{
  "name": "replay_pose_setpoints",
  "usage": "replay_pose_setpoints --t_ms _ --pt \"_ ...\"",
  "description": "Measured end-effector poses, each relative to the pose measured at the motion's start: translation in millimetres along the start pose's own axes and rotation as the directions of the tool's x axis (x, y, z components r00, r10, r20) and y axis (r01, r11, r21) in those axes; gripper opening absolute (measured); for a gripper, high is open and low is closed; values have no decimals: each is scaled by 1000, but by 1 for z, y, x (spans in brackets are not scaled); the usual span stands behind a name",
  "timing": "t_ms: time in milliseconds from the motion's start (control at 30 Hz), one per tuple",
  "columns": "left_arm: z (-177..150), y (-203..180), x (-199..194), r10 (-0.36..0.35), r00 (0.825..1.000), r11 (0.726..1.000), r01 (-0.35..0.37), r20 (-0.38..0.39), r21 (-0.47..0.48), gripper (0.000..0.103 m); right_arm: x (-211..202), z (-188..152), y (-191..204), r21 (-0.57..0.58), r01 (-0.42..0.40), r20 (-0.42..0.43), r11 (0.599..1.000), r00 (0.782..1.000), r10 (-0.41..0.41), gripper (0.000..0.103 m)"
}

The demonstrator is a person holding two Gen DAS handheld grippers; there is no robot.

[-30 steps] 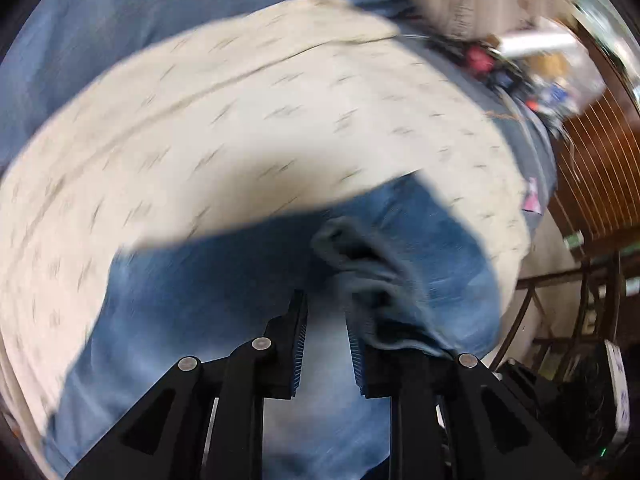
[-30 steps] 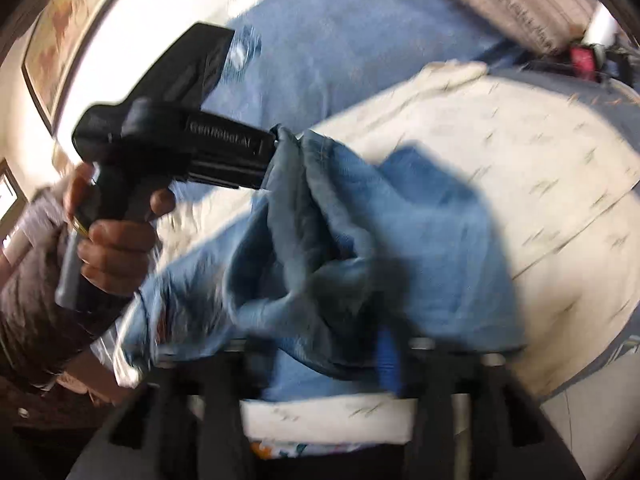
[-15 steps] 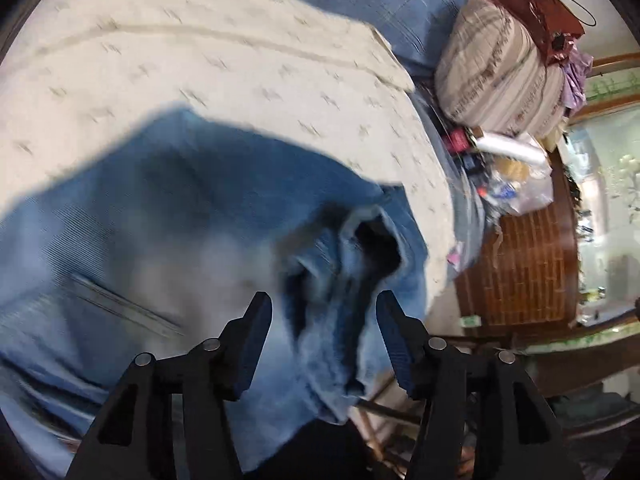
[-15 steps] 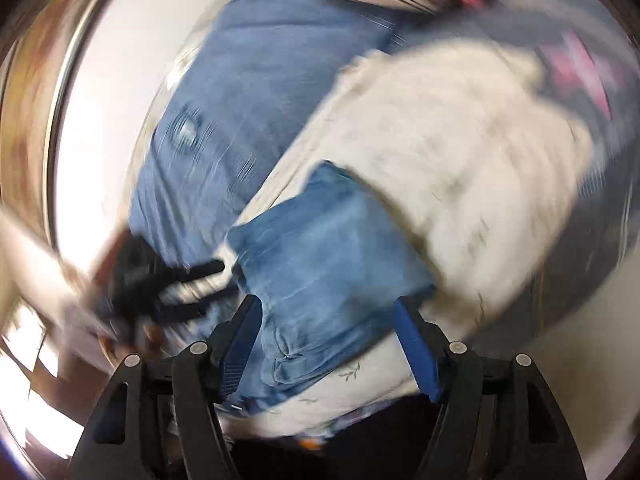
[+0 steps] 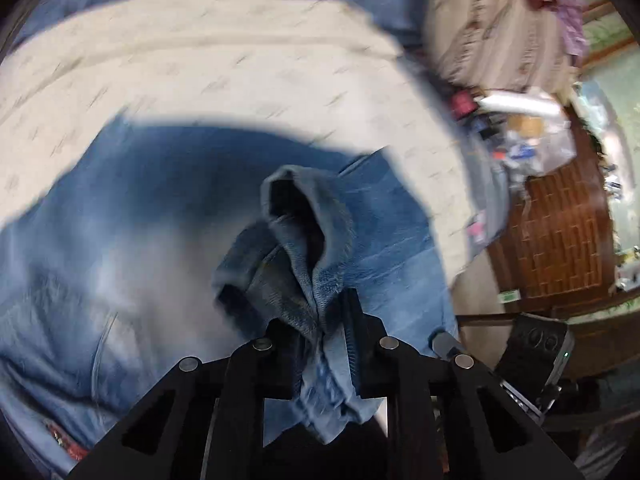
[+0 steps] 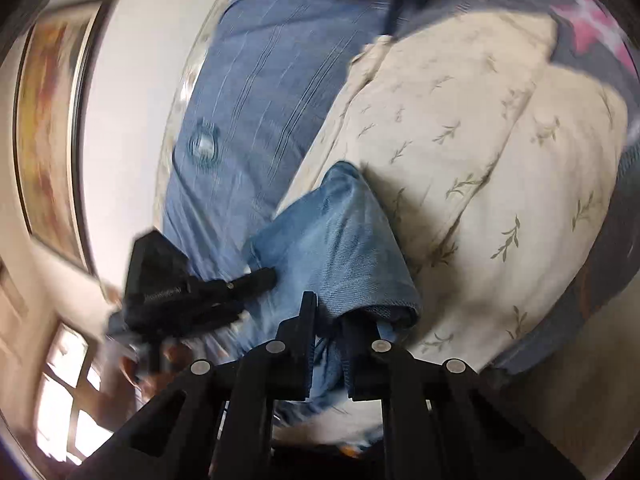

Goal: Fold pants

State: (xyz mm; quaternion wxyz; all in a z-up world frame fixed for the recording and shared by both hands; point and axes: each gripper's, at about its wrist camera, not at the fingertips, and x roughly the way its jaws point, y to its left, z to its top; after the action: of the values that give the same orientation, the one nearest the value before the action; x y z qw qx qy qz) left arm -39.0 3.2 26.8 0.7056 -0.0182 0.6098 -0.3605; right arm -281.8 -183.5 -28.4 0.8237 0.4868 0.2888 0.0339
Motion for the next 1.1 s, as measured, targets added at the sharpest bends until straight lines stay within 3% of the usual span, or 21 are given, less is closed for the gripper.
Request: replay_pose_setpoints --t_ms 67,167,267,367,433,467,667,733,767,800,833,867,900,967,1033,1100 --pt "-11 28 20 24 998 996 -29 -61 -80 16 22 -11 -16 13 93 -85 996 992 -92 10" --pt "-22 50 6 -65 997 987 58 -39 -150 12 18 -11 -22 47 53 -80 997 996 -49 16" --pt "-25 56 -20 -76 997 988 77 14 -133 13 -5 -5 -6 -66 80 -124 995 988 -88 24" --pt "-20 53 -48 -141 987 982 149 79 -119 28 -38 9 7 -152 94 -55 984 993 -104 24" --pt "-14 41 -54 -161 980 979 174 115 -110 50 -48 27 12 -151 88 7 985 996 -88 29" --pt "-12 35 -52 -160 980 980 172 118 -100 52 -46 41 15 -149 92 34 985 996 -87 32" --pt "7 19 -15 -151 987 980 156 52 -124 52 14 87 26 -162 73 -14 984 997 -76 35" --pt "12 21 2 -174 984 970 179 46 -165 52 39 99 23 -164 74 -42 984 996 -82 39" --pt "13 23 6 -189 981 963 194 46 -187 52 55 103 23 -164 78 -62 983 994 -90 47" --pt "18 33 7 -201 978 959 206 48 -197 50 63 103 17 -160 85 -78 983 992 -99 48" --pt "22 30 9 -212 976 957 217 47 -191 35 73 104 16 -156 76 -99 985 991 -92 48" --pt "31 27 15 -210 976 961 216 49 -175 21 82 106 18 -160 49 -127 986 989 -70 33" --pt "35 24 17 -209 977 964 214 51 -159 11 86 106 26 -196 58 -134 979 987 -85 25" --pt "41 16 19 -194 977 971 203 84 -126 11 77 105 55 -330 90 -68 940 991 -118 20" --pt "43 7 21 -120 987 988 130 109 -85 12 65 104 69 -390 117 20 913 993 -119 19" --pt "44 12 35 -53 995 994 60 80 -90 12 75 100 67 -442 230 64 867 972 -225 19"
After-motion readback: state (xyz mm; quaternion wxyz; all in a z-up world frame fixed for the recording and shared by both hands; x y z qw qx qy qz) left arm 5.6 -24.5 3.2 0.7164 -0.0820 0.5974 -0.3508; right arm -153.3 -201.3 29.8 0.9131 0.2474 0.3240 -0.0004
